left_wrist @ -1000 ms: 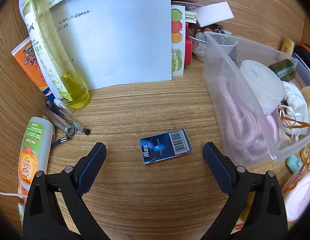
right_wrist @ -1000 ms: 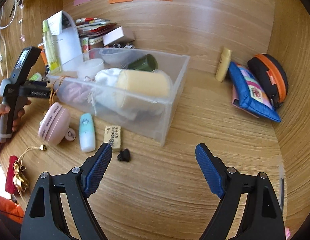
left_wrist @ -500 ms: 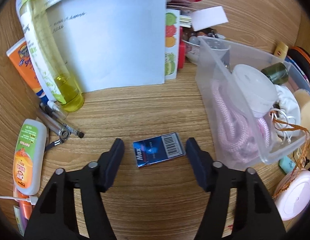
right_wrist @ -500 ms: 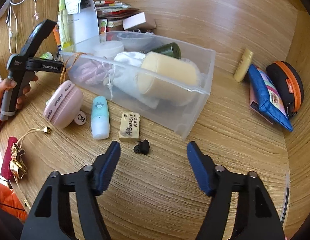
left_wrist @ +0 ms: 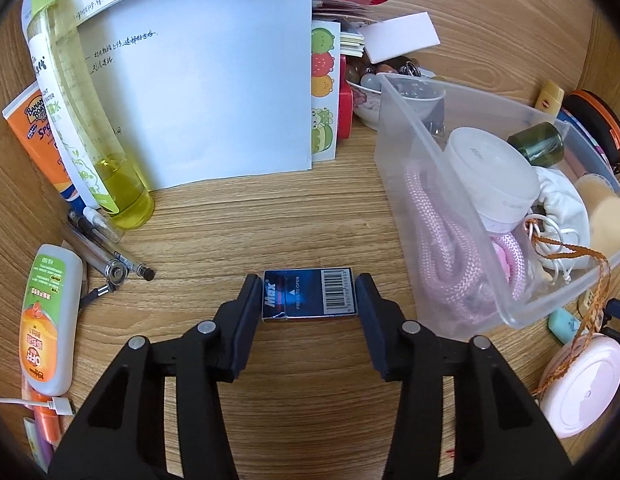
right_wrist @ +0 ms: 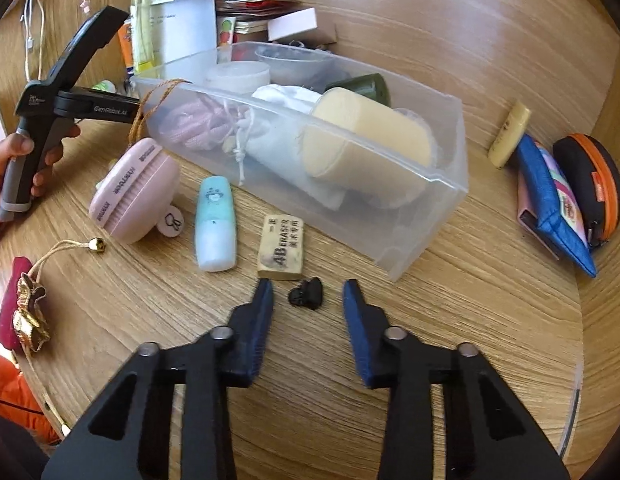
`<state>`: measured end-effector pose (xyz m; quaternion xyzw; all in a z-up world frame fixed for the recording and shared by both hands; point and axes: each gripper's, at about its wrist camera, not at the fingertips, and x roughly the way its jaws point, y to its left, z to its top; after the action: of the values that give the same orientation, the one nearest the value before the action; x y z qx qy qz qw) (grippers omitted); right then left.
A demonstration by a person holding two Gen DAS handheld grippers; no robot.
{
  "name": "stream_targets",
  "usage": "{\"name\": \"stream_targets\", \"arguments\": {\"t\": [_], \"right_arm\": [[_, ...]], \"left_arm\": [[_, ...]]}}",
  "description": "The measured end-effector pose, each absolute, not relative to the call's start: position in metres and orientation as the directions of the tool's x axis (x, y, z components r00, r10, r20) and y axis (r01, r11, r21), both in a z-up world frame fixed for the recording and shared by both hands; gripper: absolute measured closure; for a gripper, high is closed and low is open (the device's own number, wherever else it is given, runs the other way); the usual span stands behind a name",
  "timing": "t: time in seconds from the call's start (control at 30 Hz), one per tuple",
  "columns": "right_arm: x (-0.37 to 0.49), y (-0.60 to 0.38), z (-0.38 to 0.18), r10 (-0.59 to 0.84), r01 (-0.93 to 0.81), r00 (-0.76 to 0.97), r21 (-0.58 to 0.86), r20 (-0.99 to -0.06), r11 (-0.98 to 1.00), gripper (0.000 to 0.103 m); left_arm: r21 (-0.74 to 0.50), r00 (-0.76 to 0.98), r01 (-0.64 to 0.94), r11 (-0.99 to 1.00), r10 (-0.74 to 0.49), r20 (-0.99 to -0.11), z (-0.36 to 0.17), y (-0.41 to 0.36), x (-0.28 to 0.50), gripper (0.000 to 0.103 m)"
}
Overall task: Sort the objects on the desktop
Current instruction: 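Lower the left gripper to the blue Max card box and close on it, then carry the blue card box over the clear box and open the left gripper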
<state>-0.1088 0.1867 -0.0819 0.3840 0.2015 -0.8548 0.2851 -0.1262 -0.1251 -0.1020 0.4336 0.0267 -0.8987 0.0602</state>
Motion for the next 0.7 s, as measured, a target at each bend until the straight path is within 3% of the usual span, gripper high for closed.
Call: {"name": "stream_targets", "arguments": {"t": [0.2, 0.7], "right_arm": [[-0.11, 0.187, -0.081, -0.353, 0.656, -0.52, -0.1, -0.778, -0.748, 0.088], [-0.106, 0.192, -0.061, -0.377, 0.627, -0.566, -0.085, -0.733, -0.774, 0.089]], "left_arm": [[-0.001, -0.618, 0.134, -0.991, -0.083, -0.782, -0.101, -0.126, -0.131, 0.056], [-0.022, -0.677, 0.193, -0.981, -0.117, -0.727, -0.092, -0.123, -0.125, 0.056]]}}
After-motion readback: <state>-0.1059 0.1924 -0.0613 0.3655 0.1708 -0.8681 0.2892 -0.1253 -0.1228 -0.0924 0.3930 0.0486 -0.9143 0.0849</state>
